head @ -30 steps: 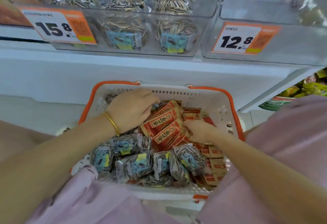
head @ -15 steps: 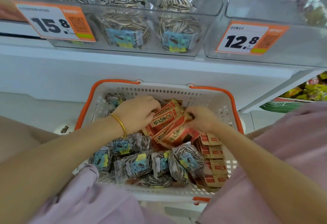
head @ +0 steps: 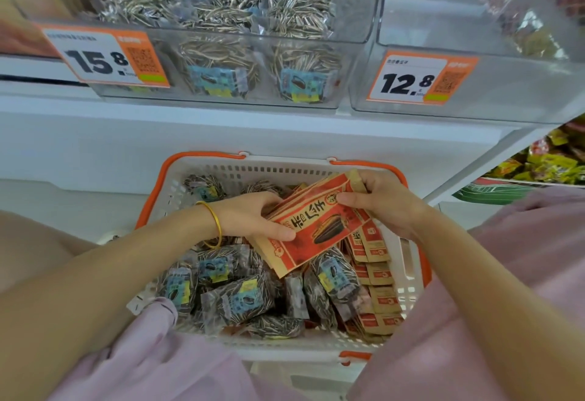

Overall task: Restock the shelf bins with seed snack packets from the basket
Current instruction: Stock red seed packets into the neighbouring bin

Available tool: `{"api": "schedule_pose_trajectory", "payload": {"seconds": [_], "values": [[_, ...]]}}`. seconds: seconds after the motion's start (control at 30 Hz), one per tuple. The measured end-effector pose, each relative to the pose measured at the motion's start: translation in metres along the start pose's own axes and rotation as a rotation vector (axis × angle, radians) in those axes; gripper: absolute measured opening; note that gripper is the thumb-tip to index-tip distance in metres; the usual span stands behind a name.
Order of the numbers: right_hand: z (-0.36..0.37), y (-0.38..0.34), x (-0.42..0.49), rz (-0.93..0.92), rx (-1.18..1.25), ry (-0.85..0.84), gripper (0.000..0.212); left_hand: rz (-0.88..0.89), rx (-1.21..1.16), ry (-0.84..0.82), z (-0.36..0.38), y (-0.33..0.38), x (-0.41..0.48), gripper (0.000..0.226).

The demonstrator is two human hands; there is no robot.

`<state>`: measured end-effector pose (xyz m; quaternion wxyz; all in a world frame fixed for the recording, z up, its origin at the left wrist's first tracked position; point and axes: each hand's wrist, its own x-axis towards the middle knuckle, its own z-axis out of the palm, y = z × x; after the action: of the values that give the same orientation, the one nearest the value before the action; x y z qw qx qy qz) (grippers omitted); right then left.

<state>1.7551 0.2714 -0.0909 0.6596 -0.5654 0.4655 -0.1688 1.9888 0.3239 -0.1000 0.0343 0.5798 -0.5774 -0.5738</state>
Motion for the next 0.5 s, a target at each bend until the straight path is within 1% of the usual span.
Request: {"api": "schedule_pose_trajectory", "payload": {"seconds": [0.03,0.1,0.17,0.2,0.27,0.33,0.43,0.47,0.5], "values": [[0.000,0.001,0.000,0.001,0.006,0.012,0.016,0.005,-0.016,0.004,0.001,0.001,-0.001,0.060],[0.001,0.006,0.001,0.015,0.045,0.029,0.031,0.009,-0.096,0.010,0.001,0.000,-0.003,0.047],[0.003,0.010,0.002,0.026,0.051,-0.006,0.048,0.002,-0.214,0.003,0.002,-0.001,-0.005,0.045],[0.004,0.013,0.003,0.032,0.027,-0.022,0.056,0.011,-0.233,0.015,0.001,-0.001,-0.006,0.047],[0.007,0.015,0.003,0.052,-0.043,-0.020,0.074,0.067,-0.154,0.070,-0.001,-0.002,-0.007,0.051],[0.009,0.016,0.003,0.053,-0.093,0.021,0.088,0.139,-0.045,0.138,-0.004,-0.001,-0.006,0.051],[0.015,0.014,0.001,-0.004,-0.162,0.073,0.107,0.185,0.042,0.228,-0.009,0.000,-0.009,0.050],[0.016,0.014,0.000,-0.041,-0.246,0.099,0.111,0.198,0.078,0.261,-0.010,0.000,-0.010,0.051],[0.017,0.014,-0.001,-0.086,-0.383,0.131,0.114,0.209,0.112,0.291,-0.011,0.000,-0.011,0.052]]}}
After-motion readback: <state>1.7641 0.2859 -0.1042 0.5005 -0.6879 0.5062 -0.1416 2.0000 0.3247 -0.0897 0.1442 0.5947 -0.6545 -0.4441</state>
